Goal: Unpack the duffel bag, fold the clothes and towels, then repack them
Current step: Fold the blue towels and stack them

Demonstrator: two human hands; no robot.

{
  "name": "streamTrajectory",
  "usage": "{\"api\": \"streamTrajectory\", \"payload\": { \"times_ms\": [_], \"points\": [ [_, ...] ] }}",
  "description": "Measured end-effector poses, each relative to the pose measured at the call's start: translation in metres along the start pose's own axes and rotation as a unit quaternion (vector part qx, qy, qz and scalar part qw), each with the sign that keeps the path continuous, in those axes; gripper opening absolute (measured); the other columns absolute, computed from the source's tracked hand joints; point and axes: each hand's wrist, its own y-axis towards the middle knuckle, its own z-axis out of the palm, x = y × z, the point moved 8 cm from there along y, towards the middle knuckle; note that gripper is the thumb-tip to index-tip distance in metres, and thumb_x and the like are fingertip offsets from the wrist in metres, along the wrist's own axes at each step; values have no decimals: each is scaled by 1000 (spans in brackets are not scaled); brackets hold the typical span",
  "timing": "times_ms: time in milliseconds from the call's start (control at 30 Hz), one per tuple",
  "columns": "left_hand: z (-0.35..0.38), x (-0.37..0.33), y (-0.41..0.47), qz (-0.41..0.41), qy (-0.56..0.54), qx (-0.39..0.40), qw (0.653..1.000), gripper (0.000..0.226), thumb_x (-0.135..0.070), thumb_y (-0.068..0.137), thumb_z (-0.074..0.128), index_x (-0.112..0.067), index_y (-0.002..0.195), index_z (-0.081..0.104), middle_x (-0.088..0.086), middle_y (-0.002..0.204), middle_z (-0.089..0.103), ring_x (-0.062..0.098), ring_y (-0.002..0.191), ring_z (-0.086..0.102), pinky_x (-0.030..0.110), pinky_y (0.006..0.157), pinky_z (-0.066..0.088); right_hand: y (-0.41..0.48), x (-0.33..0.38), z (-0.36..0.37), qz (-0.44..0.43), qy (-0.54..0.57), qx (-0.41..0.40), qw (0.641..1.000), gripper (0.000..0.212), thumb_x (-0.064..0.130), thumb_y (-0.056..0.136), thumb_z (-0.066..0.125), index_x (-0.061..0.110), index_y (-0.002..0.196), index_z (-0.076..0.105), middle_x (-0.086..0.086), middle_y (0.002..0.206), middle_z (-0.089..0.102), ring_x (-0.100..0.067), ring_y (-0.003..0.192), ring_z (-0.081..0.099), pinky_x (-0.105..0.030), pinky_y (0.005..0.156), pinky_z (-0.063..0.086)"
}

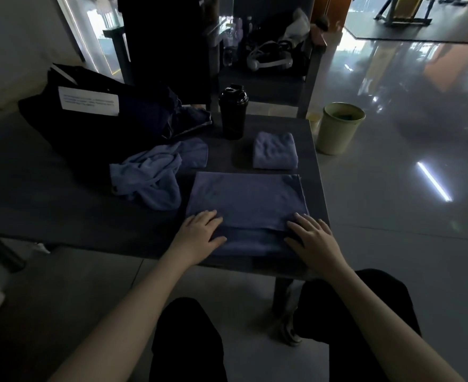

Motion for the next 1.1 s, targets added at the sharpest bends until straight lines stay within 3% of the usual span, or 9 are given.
{"api": "streamTrajectory", "payload": {
  "times_ms": [167, 267, 400, 500, 600, 767, 867, 933, 1100],
  "points": [
    [17, 11, -29, 13, 14, 67, 998, 98, -77, 73, 38, -23, 152, 14, -7, 160, 3, 11, 147, 3, 32, 117, 6, -32, -1, 12, 1, 13, 125, 992, 122, 97, 50, 1, 29, 150, 20, 6, 158, 8, -14, 147, 7, -40, 117, 10],
    [15, 9, -36, 32, -7, 38, 999, 81, -42, 85, 62, -23, 151, 19, -5, 159, 9, 13, 147, 9, 28, 116, 11, -39, -6, 12, -7, 16, 152, 988, 130, 99, 41, -7, 32, 150, 15, 9, 158, 5, -12, 147, 4, -38, 118, 8],
    [6, 15, -40, 18, -104, 35, 994, 64, -10, 84, 64, -17, 143, 40, -1, 154, 29, 17, 142, 26, 24, 115, 18, -48, -9, 6, -25, 64, 132, 989, 113, 96, 55, 20, 29, 145, 33, 7, 155, 24, -15, 144, 20, -40, 116, 21],
    [-3, 24, -43, -20, -174, 38, 984, 53, 5, 81, 58, -14, 131, 57, -1, 143, 47, 17, 134, 41, 27, 113, 29, -54, -10, -2, -27, 126, 92, 987, 78, 63, 71, 52, 21, 137, 49, -1, 147, 41, -22, 137, 37, -38, 112, 31],
    [-20, 34, -45, -60, -197, -18, 978, 37, 4, 82, 59, -8, 117, 67, 7, 126, 62, 21, 118, 55, 23, 99, 39, -54, -9, -7, -28, 184, 63, 980, 57, 20, 74, 76, 13, 128, 59, -7, 137, 53, -26, 129, 48, -38, 108, 37],
    [-20, 50, -48, -119, -236, -41, 964, 28, 0, 85, 61, -10, 109, 70, 6, 112, 67, 22, 106, 60, 28, 89, 46, -49, -18, -13, 40, 221, 3, 974, 42, -3, 70, 68, 8, 110, 71, -9, 116, 68, -22, 107, 64, -24, 92, 45],
    [-25, 56, -46, -149, -271, -57, 949, 11, -10, 89, 61, -17, 90, 69, 6, 91, 67, 25, 92, 62, 29, 74, 45, -43, -29, -27, 112, 236, -65, 963, 21, -1, 79, 65, 3, 99, 72, -13, 87, 72, -23, 78, 65, -27, 66, 45],
    [-31, 61, -41, -163, -307, -76, 935, 12, -15, 92, 59, -18, 82, 63, 7, 85, 65, 27, 89, 61, 30, 69, 41, -34, -34, -33, 141, 245, -91, 955, 9, 7, 88, 61, 4, 90, 70, -12, 75, 67, -27, 69, 62, -32, 60, 43],
    [-35, 66, -25, -197, -376, -85, 902, 20, -24, 92, 60, -12, 107, 63, 6, 101, 65, 22, 96, 60, 33, 80, 48, -17, -31, -29, 177, 294, -105, 933, 20, 21, 93, 57, 4, 84, 61, -7, 71, 62, -21, 63, 55, -29, 56, 42]
  ]
}}
